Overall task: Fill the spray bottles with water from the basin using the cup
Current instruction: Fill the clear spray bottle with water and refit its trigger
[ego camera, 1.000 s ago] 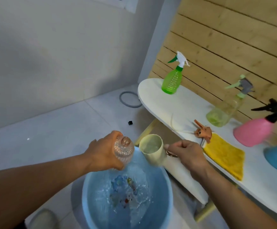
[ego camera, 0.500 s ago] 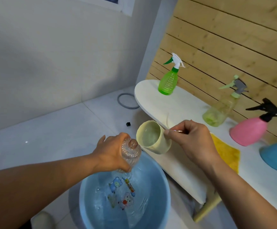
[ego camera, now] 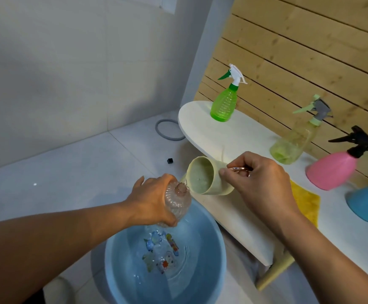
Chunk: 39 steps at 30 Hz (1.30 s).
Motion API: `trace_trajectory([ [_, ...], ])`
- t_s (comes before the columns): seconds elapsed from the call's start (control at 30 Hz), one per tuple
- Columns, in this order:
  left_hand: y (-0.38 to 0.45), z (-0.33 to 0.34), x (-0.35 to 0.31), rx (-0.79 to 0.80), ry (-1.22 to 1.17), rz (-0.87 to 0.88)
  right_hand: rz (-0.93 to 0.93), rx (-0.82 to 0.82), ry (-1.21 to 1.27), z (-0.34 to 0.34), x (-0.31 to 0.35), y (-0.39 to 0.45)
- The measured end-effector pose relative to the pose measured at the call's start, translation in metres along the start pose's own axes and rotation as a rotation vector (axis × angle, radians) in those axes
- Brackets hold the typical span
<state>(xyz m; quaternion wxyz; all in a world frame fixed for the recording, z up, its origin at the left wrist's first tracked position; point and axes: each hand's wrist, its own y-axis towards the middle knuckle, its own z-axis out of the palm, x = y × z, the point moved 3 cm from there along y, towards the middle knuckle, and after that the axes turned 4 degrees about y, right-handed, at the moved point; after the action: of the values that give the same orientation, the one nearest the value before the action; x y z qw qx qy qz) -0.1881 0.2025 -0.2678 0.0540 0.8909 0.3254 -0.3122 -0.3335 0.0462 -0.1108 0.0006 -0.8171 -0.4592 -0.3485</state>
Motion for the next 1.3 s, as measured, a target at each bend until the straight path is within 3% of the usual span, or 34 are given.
trace_trajectory([
  [0.33,0.001,0.003,0.000,0.006,-0.029,0.000,-0.007,-0.010,-0.062,-0.004,0.003,-0.001],
  [0.57,0.003,0.003,0.006,-0.013,-0.158,-0.020,0.240,0.006,0.122,-0.009,-0.022,0.008],
  [0.7,0.001,0.002,0.009,-0.018,-0.235,-0.041,0.279,0.016,0.135,-0.011,-0.028,0.008],
  [1.0,-0.001,-0.006,0.011,-0.066,-0.192,-0.054,0.126,0.047,-0.248,0.005,-0.026,-0.006],
  [1.3,-0.002,-0.007,0.010,-0.067,-0.168,-0.058,-0.346,-0.023,-0.667,0.024,-0.010,-0.022],
])
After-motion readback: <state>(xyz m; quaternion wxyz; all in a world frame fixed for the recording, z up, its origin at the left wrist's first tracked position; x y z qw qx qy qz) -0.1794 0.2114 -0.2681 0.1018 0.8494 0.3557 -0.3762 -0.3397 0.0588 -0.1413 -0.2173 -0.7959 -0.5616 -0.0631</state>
